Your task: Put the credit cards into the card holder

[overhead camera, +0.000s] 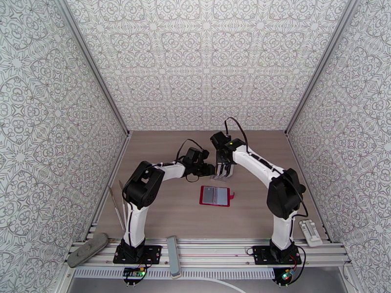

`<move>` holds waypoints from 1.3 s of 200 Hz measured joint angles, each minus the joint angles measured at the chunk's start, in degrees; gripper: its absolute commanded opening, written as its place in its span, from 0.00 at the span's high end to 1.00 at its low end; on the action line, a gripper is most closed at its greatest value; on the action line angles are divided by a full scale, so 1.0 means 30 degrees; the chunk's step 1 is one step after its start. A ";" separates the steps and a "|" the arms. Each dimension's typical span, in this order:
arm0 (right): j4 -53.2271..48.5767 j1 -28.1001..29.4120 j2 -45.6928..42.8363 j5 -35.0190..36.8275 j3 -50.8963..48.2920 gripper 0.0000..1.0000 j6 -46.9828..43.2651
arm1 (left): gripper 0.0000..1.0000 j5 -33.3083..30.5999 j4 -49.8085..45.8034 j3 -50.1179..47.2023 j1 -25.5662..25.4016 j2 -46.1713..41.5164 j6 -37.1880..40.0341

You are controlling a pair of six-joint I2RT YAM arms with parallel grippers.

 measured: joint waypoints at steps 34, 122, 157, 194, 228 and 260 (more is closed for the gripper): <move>0.0525 0.0000 -0.2339 -0.0233 -0.1494 1.00 0.0015 | 0.58 -0.0182 -0.0313 -0.0066 0.0058 -0.0219 0.0015; 0.4160 -0.0590 -0.9194 -0.4583 -0.7519 1.00 0.0430 | 0.57 -0.0947 -0.1676 -0.1035 0.0743 -0.2849 0.0095; 0.6688 -0.1122 -1.1409 -0.7482 -1.0754 1.00 0.1005 | 0.57 -0.1027 -0.1843 -0.1115 0.0918 -0.3504 0.0182; 0.9326 -0.1370 -1.3274 -0.9814 -1.4069 1.00 0.1872 | 0.57 -0.1355 -0.2390 -0.2368 0.0896 -0.4539 0.0401; 1.2211 -0.1435 -1.4564 -1.1096 -1.7238 1.00 0.2929 | 0.57 -0.1734 -0.2805 -0.3730 0.0634 -0.5632 0.0736; 1.4236 -0.1515 -1.5591 -1.1562 -1.9766 1.00 0.3869 | 0.57 -0.1996 -0.3067 -0.4677 -0.0080 -0.5974 0.1188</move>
